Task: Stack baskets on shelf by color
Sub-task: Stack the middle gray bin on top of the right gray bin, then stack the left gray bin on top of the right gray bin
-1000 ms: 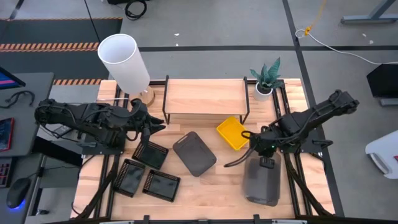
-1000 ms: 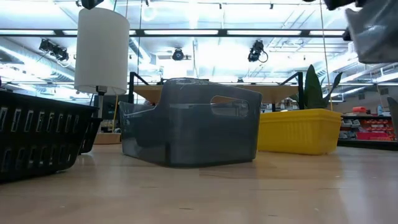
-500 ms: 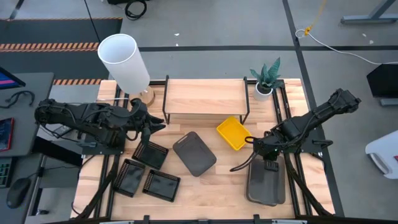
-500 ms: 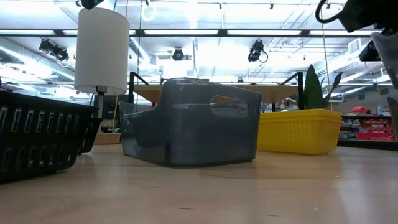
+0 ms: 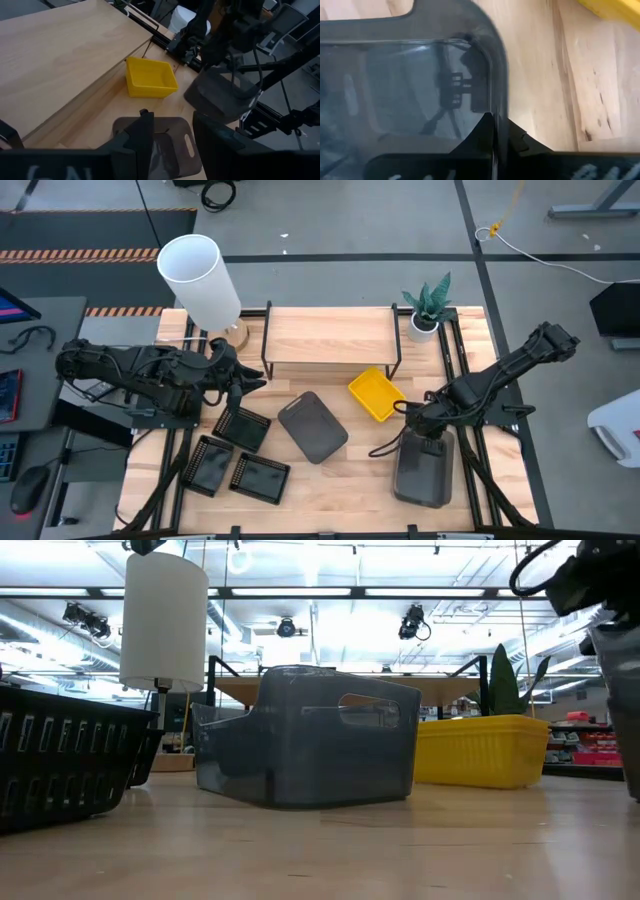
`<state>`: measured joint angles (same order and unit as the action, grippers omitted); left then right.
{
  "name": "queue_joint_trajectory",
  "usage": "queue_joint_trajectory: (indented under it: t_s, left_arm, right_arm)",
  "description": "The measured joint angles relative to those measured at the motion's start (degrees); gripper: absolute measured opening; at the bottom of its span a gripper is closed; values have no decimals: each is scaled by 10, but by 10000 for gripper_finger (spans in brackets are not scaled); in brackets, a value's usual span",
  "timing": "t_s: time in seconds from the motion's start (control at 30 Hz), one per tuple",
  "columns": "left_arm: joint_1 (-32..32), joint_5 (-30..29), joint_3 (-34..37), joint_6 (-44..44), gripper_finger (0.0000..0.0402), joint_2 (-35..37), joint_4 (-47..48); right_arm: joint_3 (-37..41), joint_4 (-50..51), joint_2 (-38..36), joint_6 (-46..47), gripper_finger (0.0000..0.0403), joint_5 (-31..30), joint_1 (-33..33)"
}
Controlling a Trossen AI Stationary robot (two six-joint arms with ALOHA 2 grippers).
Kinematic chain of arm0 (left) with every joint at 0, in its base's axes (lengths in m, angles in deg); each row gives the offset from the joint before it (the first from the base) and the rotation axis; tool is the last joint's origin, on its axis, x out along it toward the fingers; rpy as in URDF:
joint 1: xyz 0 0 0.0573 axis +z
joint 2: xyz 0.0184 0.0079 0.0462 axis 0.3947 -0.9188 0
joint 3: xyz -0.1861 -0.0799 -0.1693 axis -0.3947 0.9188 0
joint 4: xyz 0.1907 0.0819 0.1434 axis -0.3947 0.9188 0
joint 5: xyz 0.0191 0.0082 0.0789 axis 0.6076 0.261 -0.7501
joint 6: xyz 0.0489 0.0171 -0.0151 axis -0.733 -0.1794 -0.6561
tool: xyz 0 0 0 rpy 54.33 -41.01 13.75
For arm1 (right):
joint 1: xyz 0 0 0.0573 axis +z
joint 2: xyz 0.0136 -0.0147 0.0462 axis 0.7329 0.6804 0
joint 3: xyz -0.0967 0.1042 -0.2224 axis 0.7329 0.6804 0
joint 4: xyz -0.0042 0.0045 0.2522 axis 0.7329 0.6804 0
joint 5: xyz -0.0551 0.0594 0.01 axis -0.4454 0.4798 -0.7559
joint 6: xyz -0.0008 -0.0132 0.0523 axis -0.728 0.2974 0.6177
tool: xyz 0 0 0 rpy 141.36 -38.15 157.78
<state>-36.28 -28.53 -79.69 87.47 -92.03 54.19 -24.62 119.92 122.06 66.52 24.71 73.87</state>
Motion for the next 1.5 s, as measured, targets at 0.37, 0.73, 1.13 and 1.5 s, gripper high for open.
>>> queue_joint_trajectory:
  t_s: [0.37, 0.73, 1.13, 1.5]
  left_arm:
    - [0, 0, 0, 5, 142, 0, 0]
    - [0, 0, 0, 4, 142, 0, 0]
    - [0, 0, 0, -2, 142, 0, 0]
    - [0, 0, 0, 0, 142, 0, 0]
  right_arm:
    - [23, -53, 0, 34, 48, 9, 0]
    - [23, -65, 0, 84, 108, 50, -4]
    - [19, -115, 0, 115, 163, 85, -27]
    - [-63, -19, 0, 86, 170, 54, -51]
